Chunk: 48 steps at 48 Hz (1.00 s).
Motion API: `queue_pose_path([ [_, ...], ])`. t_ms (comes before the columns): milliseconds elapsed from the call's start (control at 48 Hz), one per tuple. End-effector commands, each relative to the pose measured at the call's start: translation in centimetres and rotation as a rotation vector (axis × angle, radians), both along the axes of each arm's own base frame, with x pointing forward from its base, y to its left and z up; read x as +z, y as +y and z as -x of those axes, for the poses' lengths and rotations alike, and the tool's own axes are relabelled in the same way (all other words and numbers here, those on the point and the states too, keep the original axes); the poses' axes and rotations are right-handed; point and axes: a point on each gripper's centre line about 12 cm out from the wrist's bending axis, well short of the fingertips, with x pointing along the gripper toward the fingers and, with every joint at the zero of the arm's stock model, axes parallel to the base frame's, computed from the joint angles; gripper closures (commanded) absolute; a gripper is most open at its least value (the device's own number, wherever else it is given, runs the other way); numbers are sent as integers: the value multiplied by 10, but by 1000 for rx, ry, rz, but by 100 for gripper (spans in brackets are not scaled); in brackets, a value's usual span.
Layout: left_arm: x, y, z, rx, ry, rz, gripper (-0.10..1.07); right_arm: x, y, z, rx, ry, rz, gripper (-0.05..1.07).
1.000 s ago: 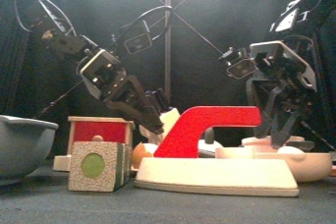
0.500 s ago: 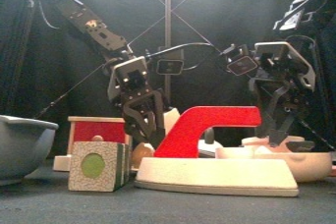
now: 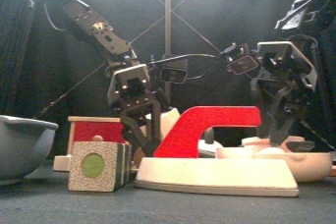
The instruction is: Grab egg half
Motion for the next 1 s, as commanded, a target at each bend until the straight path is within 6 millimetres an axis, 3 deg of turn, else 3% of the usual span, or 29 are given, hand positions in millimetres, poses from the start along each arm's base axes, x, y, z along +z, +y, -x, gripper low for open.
queue_pose_path([
  [0, 25, 2, -5, -11, -68, -18, 15, 9, 2, -3, 5, -34, -8, 12],
  [125, 44, 2, 2, -13, -109, -21, 33, 8, 4, -3, 11, -31, -7, 12],
  [229, 49, 2, 9, -9, -120, -18, 38, 8, 5, -3, 15, -29, -7, 12],
  [375, 43, 1, 11, 19, -107, 16, 34, 8, 5, -4, 16, -31, -6, 12],
  [604, 40, 7, 7, 79, -115, 58, 11, 8, 7, -4, 21, -32, -8, 12],
  [979, 39, 18, 7, 179, -135, 125, 11, 4, 10, -3, 34, -17, -3, 12],
])
